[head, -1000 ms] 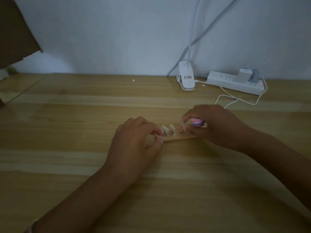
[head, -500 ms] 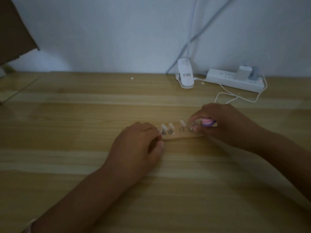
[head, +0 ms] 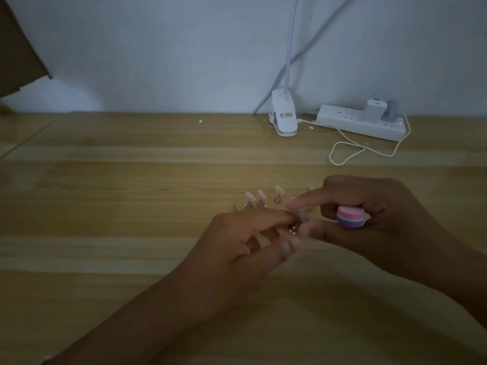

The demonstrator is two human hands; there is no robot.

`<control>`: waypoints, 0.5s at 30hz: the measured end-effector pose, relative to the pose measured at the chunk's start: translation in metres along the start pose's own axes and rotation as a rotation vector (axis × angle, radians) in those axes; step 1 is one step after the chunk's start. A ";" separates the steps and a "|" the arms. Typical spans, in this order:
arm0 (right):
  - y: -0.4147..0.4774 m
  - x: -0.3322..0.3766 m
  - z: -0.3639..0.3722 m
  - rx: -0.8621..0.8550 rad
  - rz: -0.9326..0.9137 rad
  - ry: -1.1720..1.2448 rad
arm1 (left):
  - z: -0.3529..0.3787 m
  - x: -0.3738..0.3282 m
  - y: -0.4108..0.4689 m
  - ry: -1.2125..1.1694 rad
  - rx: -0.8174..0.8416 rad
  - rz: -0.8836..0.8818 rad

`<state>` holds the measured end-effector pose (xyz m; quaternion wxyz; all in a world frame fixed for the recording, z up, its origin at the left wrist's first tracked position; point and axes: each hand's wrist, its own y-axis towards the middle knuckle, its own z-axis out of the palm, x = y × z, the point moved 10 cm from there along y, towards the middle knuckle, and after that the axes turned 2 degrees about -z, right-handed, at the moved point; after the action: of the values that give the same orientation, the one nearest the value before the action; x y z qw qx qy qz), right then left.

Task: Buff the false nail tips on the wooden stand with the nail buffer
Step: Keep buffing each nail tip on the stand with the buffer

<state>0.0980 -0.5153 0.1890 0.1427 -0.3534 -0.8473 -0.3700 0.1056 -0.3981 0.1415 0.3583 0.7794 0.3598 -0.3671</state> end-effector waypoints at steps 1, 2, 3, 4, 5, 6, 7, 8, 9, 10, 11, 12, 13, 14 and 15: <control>-0.002 0.002 0.001 -0.010 -0.003 -0.005 | 0.002 -0.001 0.000 -0.022 0.007 -0.003; -0.004 0.002 0.002 -0.022 0.004 -0.006 | 0.004 -0.001 0.000 -0.052 0.009 -0.001; -0.006 0.001 0.003 -0.034 0.016 0.009 | 0.004 -0.002 0.000 -0.089 0.009 -0.001; -0.008 0.000 0.004 -0.039 0.031 0.035 | 0.004 -0.002 -0.001 -0.128 0.010 -0.001; -0.010 -0.001 0.005 -0.034 0.035 0.053 | 0.004 -0.002 -0.001 -0.160 0.009 -0.001; -0.013 -0.001 0.006 -0.021 0.030 0.056 | 0.004 -0.002 -0.001 -0.177 0.005 0.000; -0.018 -0.004 0.007 -0.007 0.033 0.059 | 0.003 -0.001 -0.001 -0.177 -0.006 0.002; -0.025 -0.012 0.008 0.000 0.055 0.075 | 0.003 0.000 -0.001 -0.165 -0.018 -0.001; -0.032 -0.022 0.010 -0.005 0.100 0.095 | 0.002 0.002 -0.001 -0.147 -0.027 -0.006; -0.038 -0.034 0.010 -0.033 0.165 0.110 | 0.003 0.003 -0.001 -0.131 -0.034 -0.012; -0.045 -0.045 0.011 -0.072 0.232 0.117 | 0.003 0.004 -0.002 -0.114 -0.040 -0.014; -0.051 -0.055 0.014 -0.111 0.281 0.109 | 0.003 0.005 -0.002 -0.095 -0.044 -0.012; -0.055 -0.058 0.015 -0.149 0.292 0.070 | 0.003 0.005 -0.002 -0.076 -0.049 -0.007; -0.057 -0.055 0.016 -0.176 0.259 0.034 | 0.003 0.005 -0.002 -0.061 -0.054 0.000; -0.055 -0.047 0.016 -0.195 0.210 0.018 | 0.003 0.005 -0.002 -0.049 -0.059 0.008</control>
<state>0.0931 -0.5530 0.1252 0.1530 -0.4491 -0.7643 -0.4367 0.1050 -0.3983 0.1350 0.3913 0.7608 0.3582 -0.3739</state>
